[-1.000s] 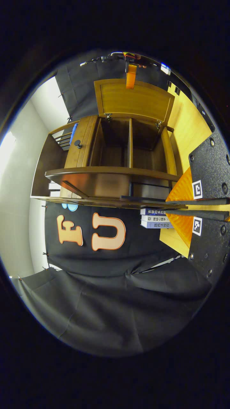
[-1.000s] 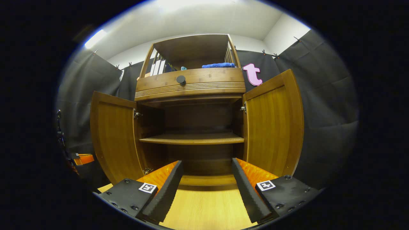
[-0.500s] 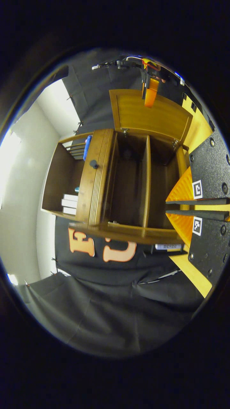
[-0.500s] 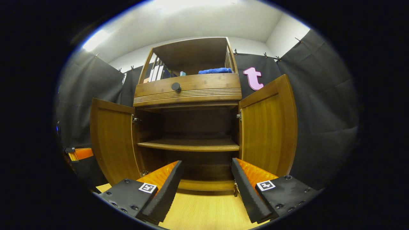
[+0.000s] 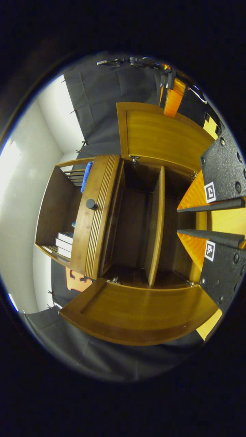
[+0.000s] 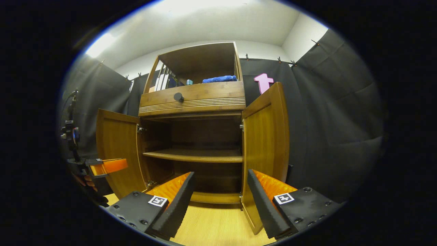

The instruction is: Open the right door of the double-door shoe cabinet with the right hand, and open the left door with the left hand.

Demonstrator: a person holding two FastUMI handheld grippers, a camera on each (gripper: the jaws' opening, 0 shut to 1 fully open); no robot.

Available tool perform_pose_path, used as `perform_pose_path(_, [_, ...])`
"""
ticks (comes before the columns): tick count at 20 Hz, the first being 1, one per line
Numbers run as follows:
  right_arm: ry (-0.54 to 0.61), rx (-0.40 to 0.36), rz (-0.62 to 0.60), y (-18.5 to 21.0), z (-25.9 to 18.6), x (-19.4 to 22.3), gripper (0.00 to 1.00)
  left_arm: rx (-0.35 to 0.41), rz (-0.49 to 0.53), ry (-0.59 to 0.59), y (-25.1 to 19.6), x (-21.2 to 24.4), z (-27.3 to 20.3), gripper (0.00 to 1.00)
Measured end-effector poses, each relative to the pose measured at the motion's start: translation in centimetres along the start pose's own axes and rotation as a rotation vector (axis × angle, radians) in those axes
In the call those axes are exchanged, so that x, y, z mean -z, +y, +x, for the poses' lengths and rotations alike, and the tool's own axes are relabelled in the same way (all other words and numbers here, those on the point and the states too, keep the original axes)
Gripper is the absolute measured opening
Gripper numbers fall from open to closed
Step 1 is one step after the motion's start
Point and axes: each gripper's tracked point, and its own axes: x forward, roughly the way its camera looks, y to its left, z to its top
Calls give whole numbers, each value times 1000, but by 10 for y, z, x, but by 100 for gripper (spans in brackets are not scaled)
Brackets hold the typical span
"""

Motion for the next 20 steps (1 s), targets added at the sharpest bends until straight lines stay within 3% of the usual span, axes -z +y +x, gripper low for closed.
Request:
perform_pose_path(2, [-4, 0, 3, -5, -2, 0, 93, -28, 6, -13, 0, -1, 6, 33])
perform_pose_path(7, [6, 3, 19, -15, -8, 10, 93, -39, 24, 32, -4, 15, 12, 82])
perform_pose_path(13, [10, -3, 12, -16, -12, 11, 93, -129, -8, -2, 16, 7, 11, 92])
perform_pose_path(14, [4, -1, 10, -17, -12, 10, 98, -139, -12, -8, 20, 6, 10, 92])
perform_pose_path(16, [-1, 0, 11, -18, -10, 8, 93, -163, -23, -17, 27, 2, 8, 95])
perform_pose_path(20, [0, 8, 14, -19, -10, 9, 98, -156, -48, -23, 28, 1, 7, 92])
